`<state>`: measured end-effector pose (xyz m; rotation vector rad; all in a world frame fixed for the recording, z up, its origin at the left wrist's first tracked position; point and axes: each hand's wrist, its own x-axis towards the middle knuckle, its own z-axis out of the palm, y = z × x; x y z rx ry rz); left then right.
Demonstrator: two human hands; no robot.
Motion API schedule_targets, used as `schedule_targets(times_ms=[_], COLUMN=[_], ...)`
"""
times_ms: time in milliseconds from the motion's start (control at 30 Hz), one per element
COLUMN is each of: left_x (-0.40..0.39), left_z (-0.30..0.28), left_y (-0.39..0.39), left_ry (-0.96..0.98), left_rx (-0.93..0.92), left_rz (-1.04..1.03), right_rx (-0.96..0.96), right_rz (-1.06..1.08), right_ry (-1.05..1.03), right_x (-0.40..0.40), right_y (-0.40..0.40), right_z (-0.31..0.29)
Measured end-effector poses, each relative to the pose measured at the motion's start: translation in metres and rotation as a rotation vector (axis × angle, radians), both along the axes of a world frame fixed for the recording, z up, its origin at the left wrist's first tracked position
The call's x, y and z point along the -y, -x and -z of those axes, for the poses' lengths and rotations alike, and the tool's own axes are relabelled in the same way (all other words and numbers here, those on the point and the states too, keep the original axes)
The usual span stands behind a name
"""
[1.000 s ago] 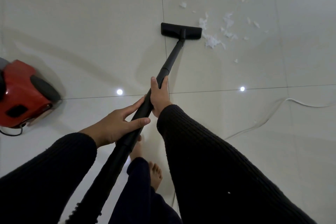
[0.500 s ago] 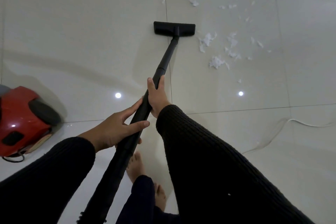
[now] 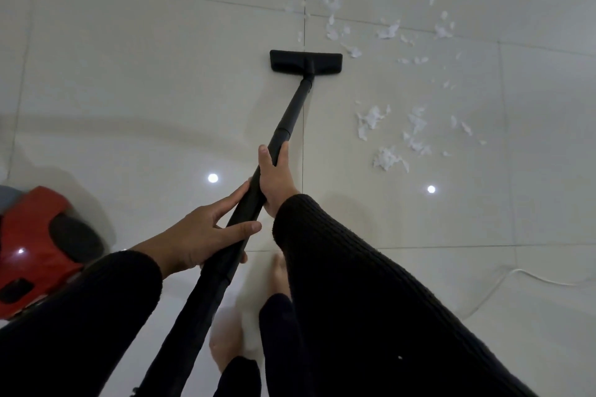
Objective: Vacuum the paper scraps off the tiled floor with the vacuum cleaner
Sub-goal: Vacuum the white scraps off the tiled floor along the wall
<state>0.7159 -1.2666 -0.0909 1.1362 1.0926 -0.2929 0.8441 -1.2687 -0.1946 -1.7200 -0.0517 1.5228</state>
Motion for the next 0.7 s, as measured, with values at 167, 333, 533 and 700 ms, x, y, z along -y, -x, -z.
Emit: schedule_targets(times_ms=[167,333,533,700], left_x=[-0.029,-0.058,-0.095,-0.142], left_z=[-0.003,-0.002,-0.001,-0.002], left_y=[-0.014,-0.019,-0.027,-0.038], left_ry=[0.015,-0.002,-0.018,0.020], left_rx=[-0.021,-0.048,-0.046,-0.004], left_rz=[-0.030,-0.014,-0.003,-0.015], right_rx=[-0.021,-0.034,-0.035,0.005], right_rz=[-0.020,0.009,0.010,0.010], right_ry=[0.006,-0.006,0.000,0.012], right_x=[-0.032,-0.060,-0.098,-0.142], right_y=[-0.014,-0.019,-0.028,-0.038], right_z=[-0.002,-0.001,-0.003,-0.003])
